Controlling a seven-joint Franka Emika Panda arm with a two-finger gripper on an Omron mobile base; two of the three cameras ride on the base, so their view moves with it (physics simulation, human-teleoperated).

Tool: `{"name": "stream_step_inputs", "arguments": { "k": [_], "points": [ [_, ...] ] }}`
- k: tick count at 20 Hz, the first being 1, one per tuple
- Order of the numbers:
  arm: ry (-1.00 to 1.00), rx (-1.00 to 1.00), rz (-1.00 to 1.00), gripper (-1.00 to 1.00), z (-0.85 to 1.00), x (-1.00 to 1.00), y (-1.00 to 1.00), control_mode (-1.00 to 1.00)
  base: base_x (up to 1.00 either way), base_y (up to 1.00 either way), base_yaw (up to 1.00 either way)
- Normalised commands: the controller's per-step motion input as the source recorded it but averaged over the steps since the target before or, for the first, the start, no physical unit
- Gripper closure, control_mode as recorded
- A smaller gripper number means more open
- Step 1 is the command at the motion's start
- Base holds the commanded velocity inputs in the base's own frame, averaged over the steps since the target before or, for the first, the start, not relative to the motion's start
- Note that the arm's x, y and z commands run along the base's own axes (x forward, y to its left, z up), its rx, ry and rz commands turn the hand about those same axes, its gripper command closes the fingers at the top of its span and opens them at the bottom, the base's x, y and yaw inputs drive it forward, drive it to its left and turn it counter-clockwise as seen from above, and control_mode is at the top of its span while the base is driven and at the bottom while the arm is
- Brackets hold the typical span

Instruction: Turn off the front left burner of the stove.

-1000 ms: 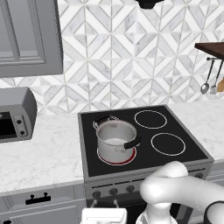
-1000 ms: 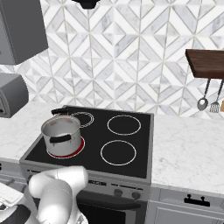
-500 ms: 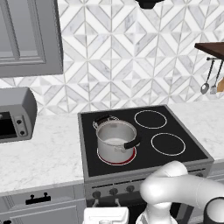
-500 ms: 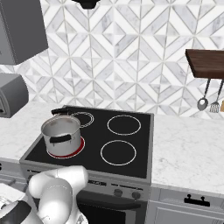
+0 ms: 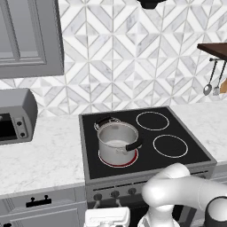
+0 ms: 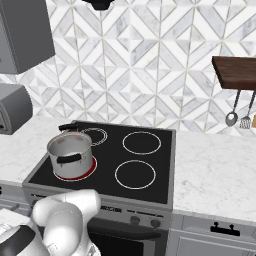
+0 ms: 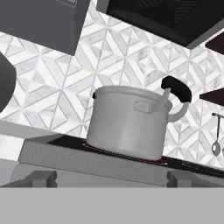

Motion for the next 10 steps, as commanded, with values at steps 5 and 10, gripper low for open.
{"name": "stream_step_inputs", "arguments": {
  "k": [5, 10],
  "points": [
    [0.07, -0.12, 0.01, -1.00, 0.00, 0.00, 0.00, -1.00, 0.00, 0.00, 0.00],
    [0.07, -0.13, 0.02, -1.00, 0.00, 0.00, 0.00, -1.00, 0.00, 0.00, 0.00]
  ]
}}
